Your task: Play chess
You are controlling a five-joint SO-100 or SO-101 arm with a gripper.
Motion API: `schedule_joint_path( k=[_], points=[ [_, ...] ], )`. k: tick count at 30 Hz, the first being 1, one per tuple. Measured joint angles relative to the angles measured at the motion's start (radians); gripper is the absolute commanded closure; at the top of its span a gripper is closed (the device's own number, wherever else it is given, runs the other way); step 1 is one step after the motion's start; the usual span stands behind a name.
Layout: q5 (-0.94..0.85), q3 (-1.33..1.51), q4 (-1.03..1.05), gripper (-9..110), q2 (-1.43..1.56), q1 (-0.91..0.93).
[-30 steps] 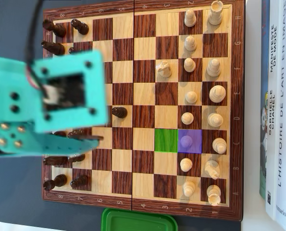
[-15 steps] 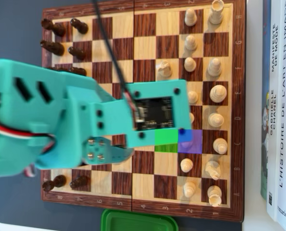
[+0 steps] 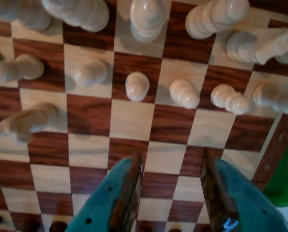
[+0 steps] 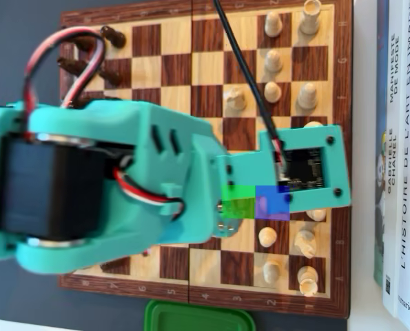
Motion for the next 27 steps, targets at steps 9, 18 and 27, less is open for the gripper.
schedule_joint_path(
  k=[9, 18, 27],
  points=[
    [0.0, -0.075, -0.002, 84, -0.109, 0.0],
    [0.0, -0.147, -0.002, 84, -0.183, 0.005],
    [0.0, -0.149, -0.002, 84, -0.187, 0.028]
  ],
)
